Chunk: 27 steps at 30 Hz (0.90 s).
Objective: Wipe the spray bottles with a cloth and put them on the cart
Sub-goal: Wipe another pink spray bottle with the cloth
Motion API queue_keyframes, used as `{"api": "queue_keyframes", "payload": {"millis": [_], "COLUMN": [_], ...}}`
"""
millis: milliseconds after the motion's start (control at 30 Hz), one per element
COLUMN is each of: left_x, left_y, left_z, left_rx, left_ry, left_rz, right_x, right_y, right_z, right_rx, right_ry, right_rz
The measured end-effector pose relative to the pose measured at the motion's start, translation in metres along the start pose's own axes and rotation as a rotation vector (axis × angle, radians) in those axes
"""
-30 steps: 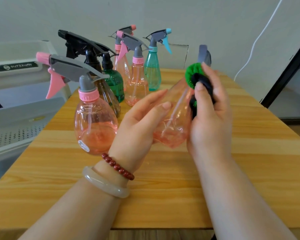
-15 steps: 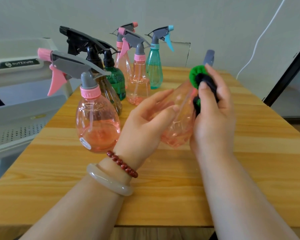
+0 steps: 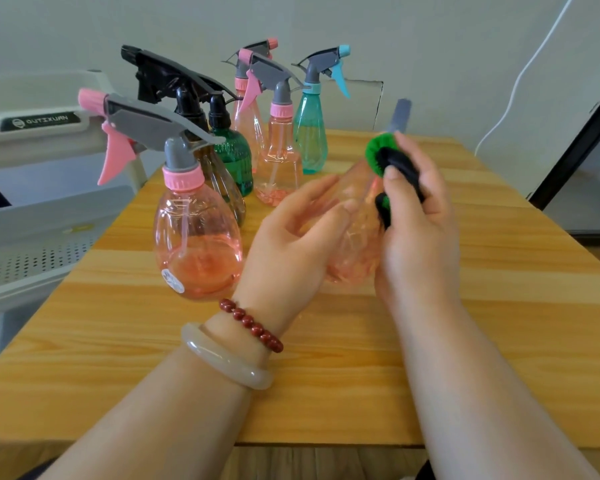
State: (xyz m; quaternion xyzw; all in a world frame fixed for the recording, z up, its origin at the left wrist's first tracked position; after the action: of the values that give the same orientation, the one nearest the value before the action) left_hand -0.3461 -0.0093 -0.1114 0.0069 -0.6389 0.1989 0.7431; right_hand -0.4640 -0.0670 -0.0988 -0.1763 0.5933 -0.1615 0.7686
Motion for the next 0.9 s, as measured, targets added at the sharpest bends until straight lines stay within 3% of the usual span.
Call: {"api": "queue_keyframes", "payload": {"millis": [100, 200, 433, 600, 700, 833, 900], "left_x": [0.000, 0.002, -0.003, 0.001, 0.004, 0.003, 0.001], "left_y": [-0.006, -0.008, 0.001, -0.004, -0.004, 0.000, 0.000], "left_z": [-0.009, -0.016, 0.002, -0.009, -0.007, 0.003, 0.005], "left_rx": [0.107, 0.144, 0.032, 0.084, 0.060, -0.047, -0.097], "left_ry": [0.071, 0.110, 0.286, 0.354, 0.334, 0.401, 0.452], "left_rz": [0.000, 0.006, -0.112, -0.126, -0.093, -0.084, -0.093], "right_x": [-0.005, -0.006, -0.001, -0.012, -0.014, -0.003, -0.005], "right_y": [0.014, 0.021, 0.003, 0.027, 0.029, 0.014, 0.015], "right_z": [0.018, 0.024, 0.006, 0.022, 0.021, 0.011, 0.010], "right_rx": [-0.205, -0.284, -0.053, -0.212, -0.191, -0.004, -0.006], "right_ry": [0.013, -0.037, -0.104, 0.033, 0.175, 0.087, 0.115], "right_rz": [-0.030, -0.002, 0.053, -0.127, -0.214, -0.012, -0.054]}}
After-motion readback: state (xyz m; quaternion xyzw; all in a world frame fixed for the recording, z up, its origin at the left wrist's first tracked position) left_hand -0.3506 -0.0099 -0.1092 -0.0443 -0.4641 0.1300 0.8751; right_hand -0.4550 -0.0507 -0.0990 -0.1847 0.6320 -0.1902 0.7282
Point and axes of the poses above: each hand's wrist, its own y-axis away from the middle knuckle, its own z-axis out of the palm, x = y × z, the point moved 5 cm from there along -y, towards the middle knuckle, and after that the axes turned 5 degrees about y, right-handed, at the moved point
